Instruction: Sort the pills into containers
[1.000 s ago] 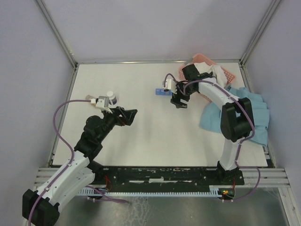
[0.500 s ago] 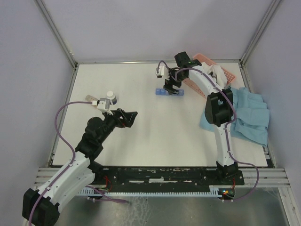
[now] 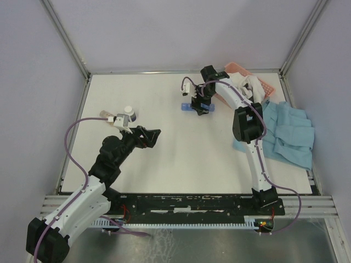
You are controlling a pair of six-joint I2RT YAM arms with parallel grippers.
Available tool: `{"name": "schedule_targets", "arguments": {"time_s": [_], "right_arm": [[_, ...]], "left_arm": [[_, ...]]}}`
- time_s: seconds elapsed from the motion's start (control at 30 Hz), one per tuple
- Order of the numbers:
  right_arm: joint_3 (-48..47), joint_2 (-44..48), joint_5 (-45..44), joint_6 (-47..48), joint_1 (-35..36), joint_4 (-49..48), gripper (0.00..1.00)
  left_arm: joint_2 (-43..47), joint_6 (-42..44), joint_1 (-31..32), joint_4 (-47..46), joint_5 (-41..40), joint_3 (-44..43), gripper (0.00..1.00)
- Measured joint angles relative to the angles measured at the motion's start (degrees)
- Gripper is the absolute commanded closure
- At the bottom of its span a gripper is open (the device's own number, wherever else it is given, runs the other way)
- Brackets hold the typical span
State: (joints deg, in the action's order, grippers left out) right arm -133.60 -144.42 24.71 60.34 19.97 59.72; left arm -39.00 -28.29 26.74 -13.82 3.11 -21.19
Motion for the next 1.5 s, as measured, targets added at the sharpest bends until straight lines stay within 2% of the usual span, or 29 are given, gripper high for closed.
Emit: {"name": "schedule_targets", "arguments": {"time_s": [0.13, 0.33, 0.53, 0.73, 0.97, 1.13, 1.27, 1.5], "right_arm": [[-0.17, -0.17, -0.22, 0.52, -0.39, 0.74, 0.18], [-0.22, -0.17, 0.13, 2.34, -0.63, 2.14, 0.25], [1.49, -0.15, 0.81, 4.09, -0.63, 2.34, 0.39], [10.49, 3.87, 1.88, 5.64, -0.72, 1.51, 0.45], [23.69, 11.56, 2.05, 7.34, 0.17, -0.92, 0.48], [37.11, 20.0, 1.14, 7.39, 3.26, -3.87, 0.49], [45.29, 25.66, -0.17, 5.46, 7.37, -7.06, 0.49], [53.62, 30.32, -1.25, 0.94, 13.42, -12.0, 0.49]], "left_arm": [[0.04, 0.0, 0.0, 0.02, 0.0, 0.0, 0.01], [0.04, 0.0, 0.0, 0.0, 0.02, 0.0, 0.01], [0.04, 0.0, 0.0, 0.02, 0.04, 0.0, 0.01], [0.04, -0.02, 0.0, 0.02, 0.42, 0.0, 0.0], [0.28, -1.79, 0.0, -0.2, 2.84, 0.39, 0.03], [-0.11, -4.46, 0.0, -0.68, 4.66, 1.57, 0.24], [-2.43, -6.4, 0.0, -0.66, 6.58, 1.92, 0.54], [-10.86, -8.79, 0.0, -1.55, 10.73, 2.97, 0.74]]}}
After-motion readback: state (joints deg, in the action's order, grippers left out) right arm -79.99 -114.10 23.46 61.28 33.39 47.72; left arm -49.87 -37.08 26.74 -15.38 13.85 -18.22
